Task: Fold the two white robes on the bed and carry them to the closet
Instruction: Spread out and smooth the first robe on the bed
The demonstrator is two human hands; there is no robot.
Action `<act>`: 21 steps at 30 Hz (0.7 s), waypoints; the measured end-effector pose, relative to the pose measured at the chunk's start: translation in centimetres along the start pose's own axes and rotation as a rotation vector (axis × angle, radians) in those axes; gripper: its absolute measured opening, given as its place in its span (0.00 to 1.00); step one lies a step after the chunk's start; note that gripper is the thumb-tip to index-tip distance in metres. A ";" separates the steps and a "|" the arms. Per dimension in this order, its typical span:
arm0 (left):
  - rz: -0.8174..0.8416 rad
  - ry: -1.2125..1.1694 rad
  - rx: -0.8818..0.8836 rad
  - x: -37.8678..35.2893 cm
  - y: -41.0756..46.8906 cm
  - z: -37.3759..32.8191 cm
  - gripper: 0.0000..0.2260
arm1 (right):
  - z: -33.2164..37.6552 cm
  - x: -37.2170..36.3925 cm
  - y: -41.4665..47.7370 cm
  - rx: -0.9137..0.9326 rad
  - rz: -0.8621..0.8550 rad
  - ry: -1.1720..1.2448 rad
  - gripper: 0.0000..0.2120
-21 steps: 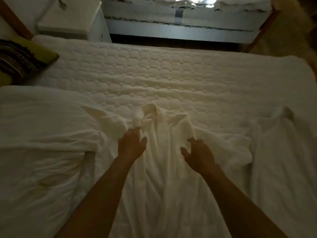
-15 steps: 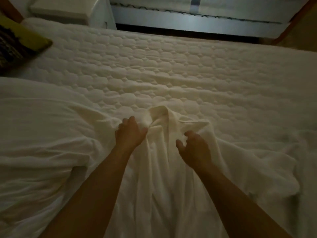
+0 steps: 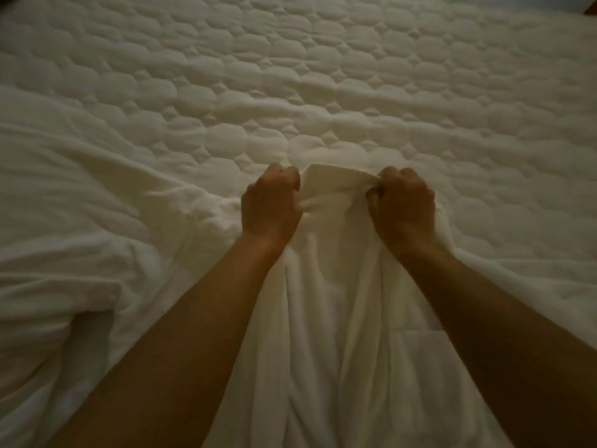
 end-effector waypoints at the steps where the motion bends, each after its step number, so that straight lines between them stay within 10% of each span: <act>1: -0.017 -0.055 0.032 -0.6 -0.2 -0.3 0.10 | 0.7 0.2 0.1 0.023 -0.038 0.046 0.09; 21: -0.133 0.154 -0.041 -6.1 -0.1 3.6 0.19 | 0.2 -7.7 -1.1 0.028 -0.115 0.186 0.22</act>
Point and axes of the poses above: each hand's wrist, its own y-axis towards the middle knuckle, its own x-axis out of the back of the hand, z = x × y, the point moved 10 cm from there along y, towards the middle knuckle, and after that the axes turned 11 degrees about -z, right-handed, at the moved point
